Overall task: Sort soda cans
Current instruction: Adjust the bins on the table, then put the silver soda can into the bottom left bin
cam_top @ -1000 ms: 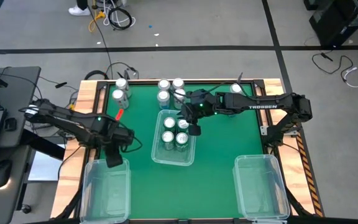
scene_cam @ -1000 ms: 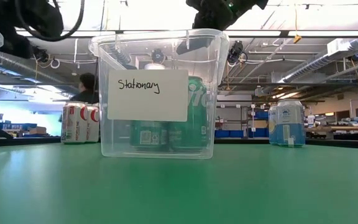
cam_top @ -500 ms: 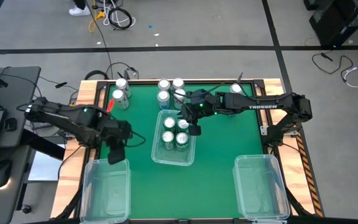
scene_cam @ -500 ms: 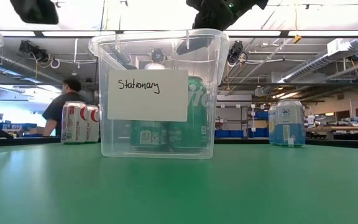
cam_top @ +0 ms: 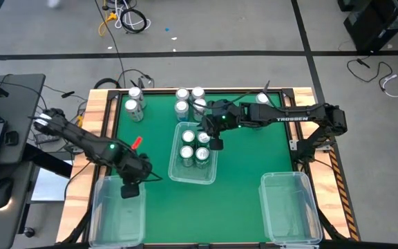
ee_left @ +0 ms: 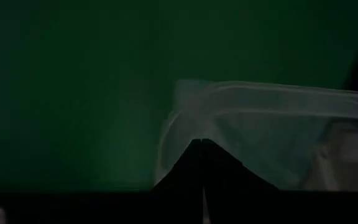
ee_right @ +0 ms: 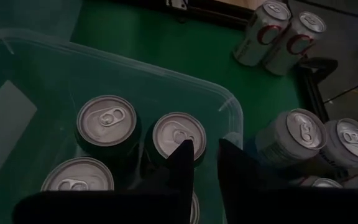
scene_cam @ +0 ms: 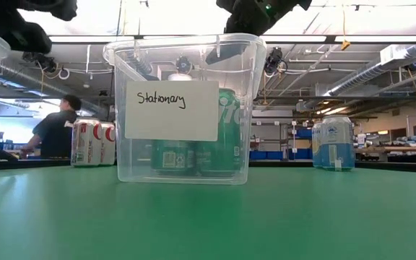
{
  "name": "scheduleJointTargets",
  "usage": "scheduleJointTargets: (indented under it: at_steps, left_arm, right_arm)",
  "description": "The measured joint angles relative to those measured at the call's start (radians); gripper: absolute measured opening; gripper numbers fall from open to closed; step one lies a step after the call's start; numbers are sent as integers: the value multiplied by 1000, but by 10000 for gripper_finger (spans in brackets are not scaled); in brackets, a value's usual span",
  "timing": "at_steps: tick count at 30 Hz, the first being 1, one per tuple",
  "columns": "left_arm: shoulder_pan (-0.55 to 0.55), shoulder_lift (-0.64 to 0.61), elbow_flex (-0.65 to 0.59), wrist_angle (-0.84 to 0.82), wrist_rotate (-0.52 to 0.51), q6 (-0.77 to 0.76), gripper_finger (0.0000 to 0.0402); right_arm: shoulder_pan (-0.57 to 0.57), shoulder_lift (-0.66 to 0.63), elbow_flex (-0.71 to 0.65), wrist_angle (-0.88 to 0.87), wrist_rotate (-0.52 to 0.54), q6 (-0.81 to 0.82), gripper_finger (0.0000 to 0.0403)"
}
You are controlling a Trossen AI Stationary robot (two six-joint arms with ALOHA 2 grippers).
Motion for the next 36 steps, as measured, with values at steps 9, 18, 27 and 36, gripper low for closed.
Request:
scheduleJointTargets:
  at_steps: [9,18,27,36]
  left_arm:
    - [21,8,0,-1,-164,65,0]
    - [81,8,4,-6,-277,77,0]
    - [132,7,204,-25,-299,22,0]
    - [363,3,414,-291,-554,-107,0]
  right_arm:
    - [0,0,0,0,0,7,59]
    - [0,0,0,0,18,7,59]
    - [15,0,0,0,18,1,67]
    - [42,0,0,0,18,-1,96]
